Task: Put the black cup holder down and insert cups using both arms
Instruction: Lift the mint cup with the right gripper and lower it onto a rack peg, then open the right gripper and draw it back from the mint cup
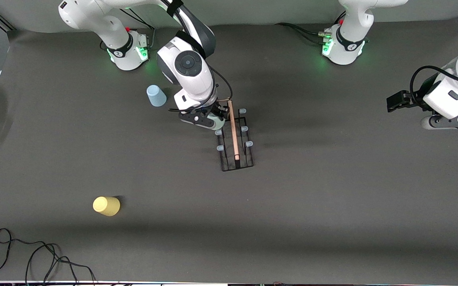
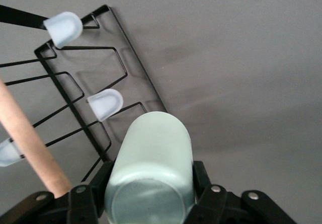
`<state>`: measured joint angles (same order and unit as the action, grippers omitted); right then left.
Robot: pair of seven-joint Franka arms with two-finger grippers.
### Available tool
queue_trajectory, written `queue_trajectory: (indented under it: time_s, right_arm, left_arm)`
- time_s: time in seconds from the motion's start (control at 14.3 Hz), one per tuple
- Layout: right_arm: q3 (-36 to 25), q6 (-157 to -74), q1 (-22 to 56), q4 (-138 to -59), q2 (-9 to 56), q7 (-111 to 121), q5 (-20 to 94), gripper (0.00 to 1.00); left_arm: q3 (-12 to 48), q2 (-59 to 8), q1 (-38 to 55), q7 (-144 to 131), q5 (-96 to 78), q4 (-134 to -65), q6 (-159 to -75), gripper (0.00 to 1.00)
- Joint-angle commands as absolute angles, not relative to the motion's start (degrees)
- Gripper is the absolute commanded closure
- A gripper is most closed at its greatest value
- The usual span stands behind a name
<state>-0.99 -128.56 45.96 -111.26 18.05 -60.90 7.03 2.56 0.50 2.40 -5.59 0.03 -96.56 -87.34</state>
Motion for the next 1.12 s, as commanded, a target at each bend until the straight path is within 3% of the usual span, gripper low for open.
queue_trajectory:
  time_s: [0.0, 0.07, 0.28, 0.63, 0.77, 1.05]
  right_arm:
    - [-1.23, -130.34, 46.41, -111.27, 19.33, -62.31, 6.15, 0.30]
    - [-1.23, -130.25, 46.23, -111.18, 19.34, -62.31, 6.24, 0.00]
    - [-1.67, -127.02, 45.88, -109.52, 16.62, -62.14, 6.24, 0.00]
    - [-5.78, -109.11, 44.65, -98.82, 13.27, -58.65, 6.50, 0.00]
    - [-10.34, -104.43, 44.74, -95.03, 13.01, -51.19, 6.59, 0.00]
    - [-25.01, -102.57, 44.65, -92.99, 13.18, -29.41, 6.77, 0.00]
  left_arm:
    - [2.55, 1.23, 2.64, -4.83, 0.62, -96.77, -87.80, 0.00]
    - [2.55, 1.23, 2.64, -4.83, 0.53, -96.77, -87.89, 0.00]
    - [2.55, 1.23, 2.64, -4.83, 0.53, -96.77, -87.89, 0.00]
    - [2.55, 1.23, 2.55, -4.83, 0.53, -96.77, -87.89, 0.00]
    - [2.46, 1.23, 2.55, -4.83, 0.53, -96.77, -87.72, 0.00]
    - [2.55, 1.14, 2.64, -4.83, 0.44, -96.77, -88.15, 0.00]
